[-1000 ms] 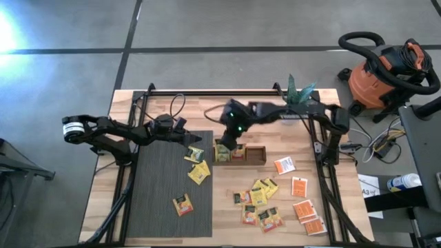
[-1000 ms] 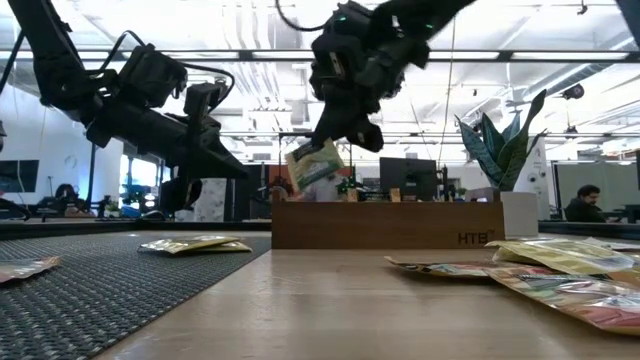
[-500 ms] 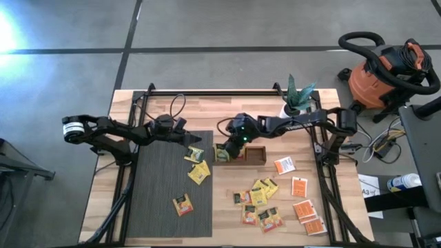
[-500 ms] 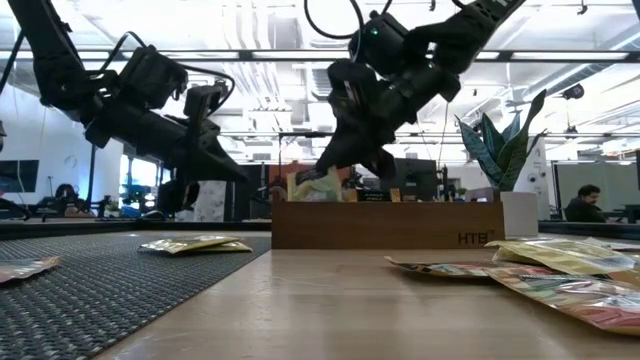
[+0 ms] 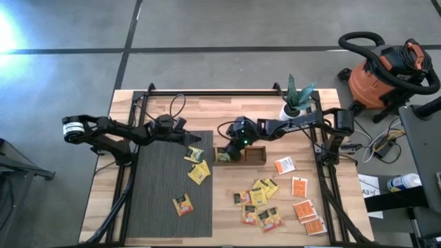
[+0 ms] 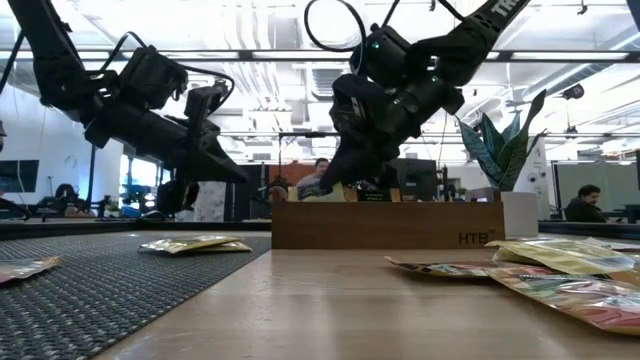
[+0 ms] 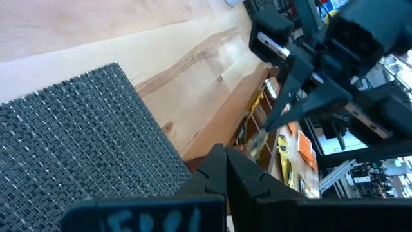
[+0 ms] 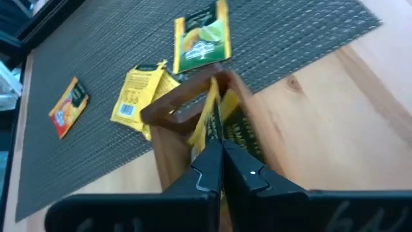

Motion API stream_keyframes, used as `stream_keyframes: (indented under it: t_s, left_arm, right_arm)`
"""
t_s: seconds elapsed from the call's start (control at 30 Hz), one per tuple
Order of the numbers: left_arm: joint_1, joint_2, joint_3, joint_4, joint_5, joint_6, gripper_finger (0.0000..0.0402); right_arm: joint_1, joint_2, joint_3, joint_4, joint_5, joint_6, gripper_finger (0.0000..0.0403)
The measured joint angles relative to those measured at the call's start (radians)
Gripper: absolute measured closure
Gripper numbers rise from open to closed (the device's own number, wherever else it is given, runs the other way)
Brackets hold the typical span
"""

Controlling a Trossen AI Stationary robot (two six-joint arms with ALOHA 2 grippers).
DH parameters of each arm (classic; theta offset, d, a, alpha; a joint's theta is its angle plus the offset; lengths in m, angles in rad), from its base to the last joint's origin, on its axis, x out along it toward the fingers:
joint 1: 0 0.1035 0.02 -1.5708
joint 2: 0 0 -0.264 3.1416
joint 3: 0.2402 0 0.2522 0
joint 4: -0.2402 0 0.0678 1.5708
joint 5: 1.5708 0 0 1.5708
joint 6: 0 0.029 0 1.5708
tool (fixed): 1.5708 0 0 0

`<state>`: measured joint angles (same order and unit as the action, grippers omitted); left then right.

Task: Pick & Place Tea
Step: Put the yellow tea bag into the middle section of the wooden organizer

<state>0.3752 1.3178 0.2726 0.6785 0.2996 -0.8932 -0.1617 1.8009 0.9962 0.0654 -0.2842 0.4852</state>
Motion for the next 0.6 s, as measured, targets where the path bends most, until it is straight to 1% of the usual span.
stream_keyframes:
  t_s: [0.53, 0.6]
  left_arm:
    - [0.000, 0.000, 0.000, 0.000, -0.013, -0.005, 0.0401]
    - [0.000, 0.000, 0.000, 0.000, -0.013, -0.010, 0.0401]
  right_arm:
    - [0.014, 0.001, 0.008, -0.008, 0.000, -0.130, 0.0394]
    - [0.020, 0.001, 0.008, -0.008, 0.031, -0.160, 0.0394]
